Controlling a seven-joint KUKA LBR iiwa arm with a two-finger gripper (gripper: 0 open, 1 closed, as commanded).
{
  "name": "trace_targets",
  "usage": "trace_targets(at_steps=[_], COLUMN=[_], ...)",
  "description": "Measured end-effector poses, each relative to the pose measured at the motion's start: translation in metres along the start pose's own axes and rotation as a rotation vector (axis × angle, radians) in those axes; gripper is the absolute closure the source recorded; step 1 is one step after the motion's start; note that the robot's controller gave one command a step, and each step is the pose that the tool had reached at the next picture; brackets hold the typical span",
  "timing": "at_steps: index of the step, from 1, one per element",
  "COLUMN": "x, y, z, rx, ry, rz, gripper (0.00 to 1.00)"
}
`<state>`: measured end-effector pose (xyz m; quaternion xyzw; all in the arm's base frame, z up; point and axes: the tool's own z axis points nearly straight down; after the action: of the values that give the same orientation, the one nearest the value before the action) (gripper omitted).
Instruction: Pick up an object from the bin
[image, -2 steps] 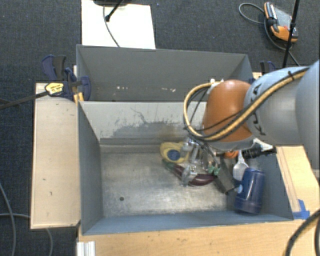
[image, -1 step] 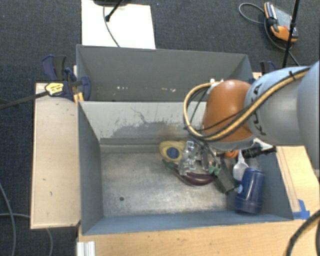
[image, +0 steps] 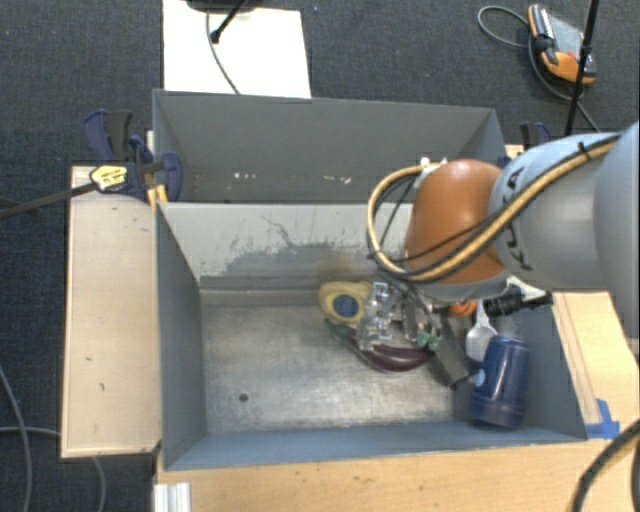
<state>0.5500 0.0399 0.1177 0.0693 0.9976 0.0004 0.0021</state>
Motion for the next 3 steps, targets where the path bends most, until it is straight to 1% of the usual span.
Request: trace_targets(at_steps=[1,2,3], x=[0.014,0.022,0.046], y=[0.026,0.038,0.027], z=[0.020,-0.020,-0.016], rx=[0.001,0.001,0.001], ry=[-0.001,0.011,0.005], rz=[-0.066,-0.101,0.048], gripper=[1.00,1.00,0.00])
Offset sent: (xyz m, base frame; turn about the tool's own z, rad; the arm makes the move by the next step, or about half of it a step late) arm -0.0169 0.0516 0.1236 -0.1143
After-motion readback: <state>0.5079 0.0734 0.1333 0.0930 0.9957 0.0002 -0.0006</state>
